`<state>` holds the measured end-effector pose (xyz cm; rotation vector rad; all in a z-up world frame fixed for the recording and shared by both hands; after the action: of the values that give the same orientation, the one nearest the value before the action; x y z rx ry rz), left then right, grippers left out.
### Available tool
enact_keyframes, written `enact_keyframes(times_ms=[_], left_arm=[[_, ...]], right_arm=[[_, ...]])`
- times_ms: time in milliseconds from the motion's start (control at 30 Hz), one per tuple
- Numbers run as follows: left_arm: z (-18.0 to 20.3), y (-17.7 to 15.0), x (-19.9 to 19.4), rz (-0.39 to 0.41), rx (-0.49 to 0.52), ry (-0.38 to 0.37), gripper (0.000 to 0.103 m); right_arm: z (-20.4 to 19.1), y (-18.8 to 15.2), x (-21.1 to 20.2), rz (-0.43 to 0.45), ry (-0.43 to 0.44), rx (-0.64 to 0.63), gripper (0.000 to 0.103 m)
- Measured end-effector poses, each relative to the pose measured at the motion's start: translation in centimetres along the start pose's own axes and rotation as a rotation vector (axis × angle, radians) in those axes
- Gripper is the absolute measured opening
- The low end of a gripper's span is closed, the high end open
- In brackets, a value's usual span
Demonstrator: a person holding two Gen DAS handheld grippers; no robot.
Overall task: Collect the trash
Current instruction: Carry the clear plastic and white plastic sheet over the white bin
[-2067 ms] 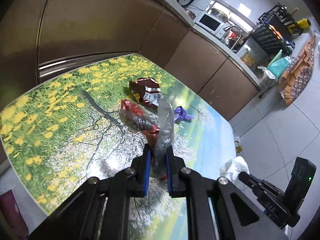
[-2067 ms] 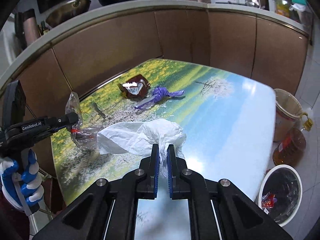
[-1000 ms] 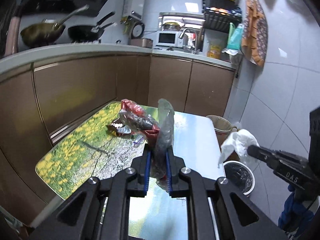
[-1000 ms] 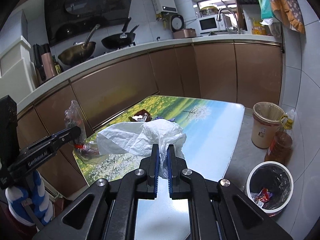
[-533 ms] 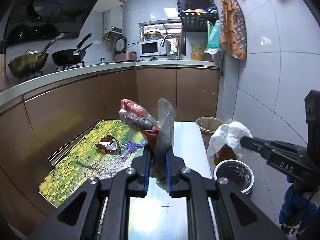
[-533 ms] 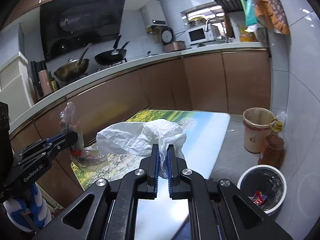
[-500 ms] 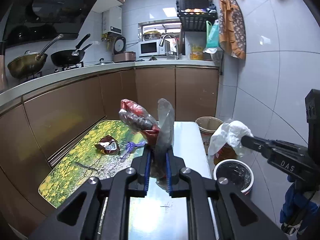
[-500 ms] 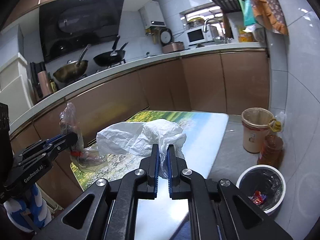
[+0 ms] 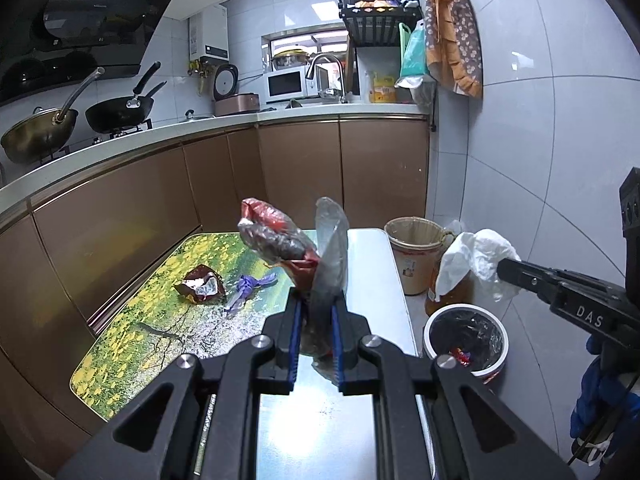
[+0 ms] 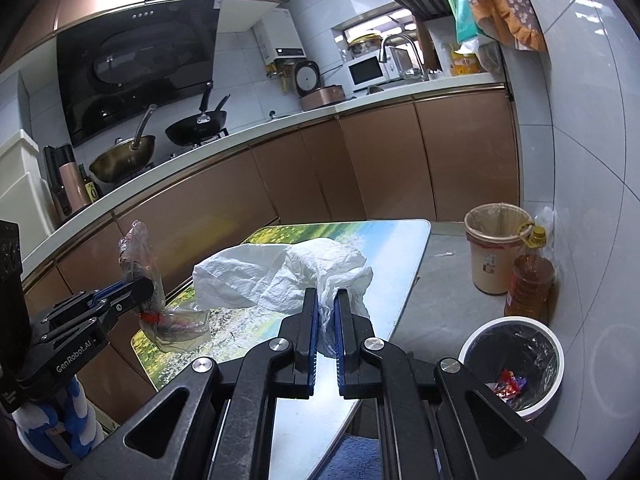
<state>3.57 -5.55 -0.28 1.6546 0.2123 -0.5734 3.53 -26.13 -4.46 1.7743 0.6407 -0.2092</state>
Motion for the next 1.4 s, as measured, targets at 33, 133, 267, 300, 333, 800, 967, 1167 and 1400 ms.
enact_keyframes(times_ms=[33,133,267,300,333,800,967,1167,1400], left_arm=[[0.1,0.0,0.3,-0.005,0.000,-0.001,0.012],[0.3,-0.2,1.1,-0.020,0.005,-0.005,0.012],[0.9,-0.3,2.2,-0.038,0.015,-0.017,0.012],[1.1,-0.3,2.5,-0.044,0.018,-0.021,0.012],[1.3,-0.3,2.8,-0.048,0.021,-0.024,0.012],[7.5,-0.4,8.5,-0.128,0.115,-0.138,0.012],[10.6,-0.8,11.4,-0.171,0.161,-0.196,0.012],[15.0,-0.9,15.7,-0.225,0.231,-0.268,0.012],[20.1,-0.3,21.0,-0.266,0.309,-0.319,0.012]], right_arm=[[0.2,-0.1,0.0,0.000,-0.002,0.003,0.007],[0.8,-0.3,0.2,-0.003,-0.014,0.016,0.007],[2.0,-0.3,0.5,-0.006,-0.031,0.036,0.007],[2.4,-0.3,0.6,-0.006,-0.038,0.042,0.007],[2.8,-0.3,0.6,-0.006,-0.043,0.047,0.007],[9.6,-1.3,1.0,-0.016,-0.193,0.126,0.007],[12.7,-2.3,1.5,-0.039,-0.256,0.161,0.007],[16.9,-3.9,2.8,-0.079,-0.329,0.218,0.007],[21.4,-5.7,5.4,-0.131,-0.392,0.260,0.007]])
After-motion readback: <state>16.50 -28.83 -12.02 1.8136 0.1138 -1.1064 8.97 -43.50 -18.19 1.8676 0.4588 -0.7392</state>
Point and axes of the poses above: each gripper's, at about its wrist camera, not at the fingertips, and x roughly the way its jaws point, z to its right, y to its top, the point moved 4 cm from there along x, roughly the way its jaws point, and after that the axes turned 2 degrees about -z, right-handed, at the moved point
